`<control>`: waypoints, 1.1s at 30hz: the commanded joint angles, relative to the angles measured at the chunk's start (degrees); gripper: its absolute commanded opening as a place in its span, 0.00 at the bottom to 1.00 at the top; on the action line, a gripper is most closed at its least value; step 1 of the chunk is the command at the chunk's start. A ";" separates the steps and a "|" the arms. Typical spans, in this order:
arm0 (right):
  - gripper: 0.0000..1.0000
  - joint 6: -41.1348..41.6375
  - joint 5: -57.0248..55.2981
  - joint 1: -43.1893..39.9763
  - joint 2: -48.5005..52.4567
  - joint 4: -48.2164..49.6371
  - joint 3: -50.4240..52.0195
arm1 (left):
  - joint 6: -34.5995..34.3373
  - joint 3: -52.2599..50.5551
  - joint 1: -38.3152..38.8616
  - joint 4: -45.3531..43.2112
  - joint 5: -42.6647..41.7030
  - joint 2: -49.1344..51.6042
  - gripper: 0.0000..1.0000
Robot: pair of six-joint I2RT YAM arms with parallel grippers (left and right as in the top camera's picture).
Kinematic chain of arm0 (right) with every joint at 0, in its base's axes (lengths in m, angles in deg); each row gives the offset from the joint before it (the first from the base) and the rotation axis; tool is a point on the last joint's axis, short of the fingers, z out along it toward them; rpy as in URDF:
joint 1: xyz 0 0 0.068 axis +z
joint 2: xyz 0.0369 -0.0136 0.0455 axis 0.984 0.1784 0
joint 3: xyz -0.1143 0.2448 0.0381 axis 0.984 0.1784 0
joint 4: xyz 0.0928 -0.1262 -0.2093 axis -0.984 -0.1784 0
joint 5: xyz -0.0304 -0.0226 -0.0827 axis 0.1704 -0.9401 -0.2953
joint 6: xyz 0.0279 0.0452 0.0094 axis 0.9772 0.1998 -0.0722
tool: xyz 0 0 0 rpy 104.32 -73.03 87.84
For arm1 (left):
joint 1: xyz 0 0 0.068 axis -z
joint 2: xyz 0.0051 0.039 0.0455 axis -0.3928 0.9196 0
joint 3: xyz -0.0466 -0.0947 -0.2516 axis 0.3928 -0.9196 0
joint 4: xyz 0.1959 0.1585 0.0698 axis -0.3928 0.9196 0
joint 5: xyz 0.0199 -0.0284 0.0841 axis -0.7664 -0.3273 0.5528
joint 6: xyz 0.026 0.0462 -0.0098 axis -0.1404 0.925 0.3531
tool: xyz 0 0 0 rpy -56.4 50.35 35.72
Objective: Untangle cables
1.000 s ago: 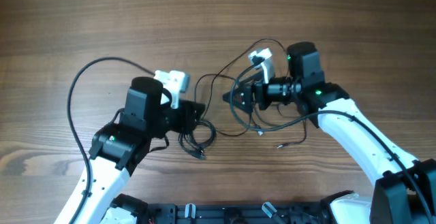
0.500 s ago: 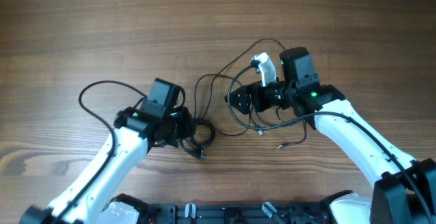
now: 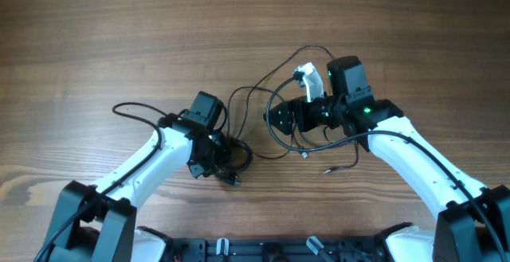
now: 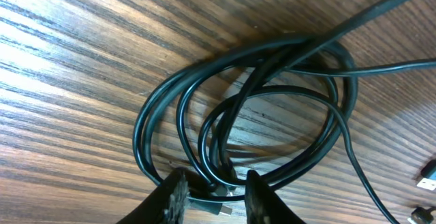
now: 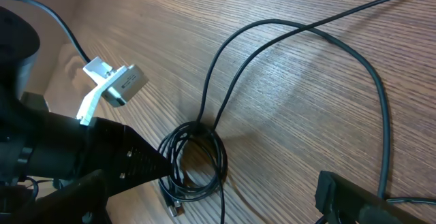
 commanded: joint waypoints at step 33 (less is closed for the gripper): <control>0.91 10.69 7.39 6.16 0.66 -3.91 0.22 | -14.08 4.68 -6.23 -7.10 4.46 -17.42 0.04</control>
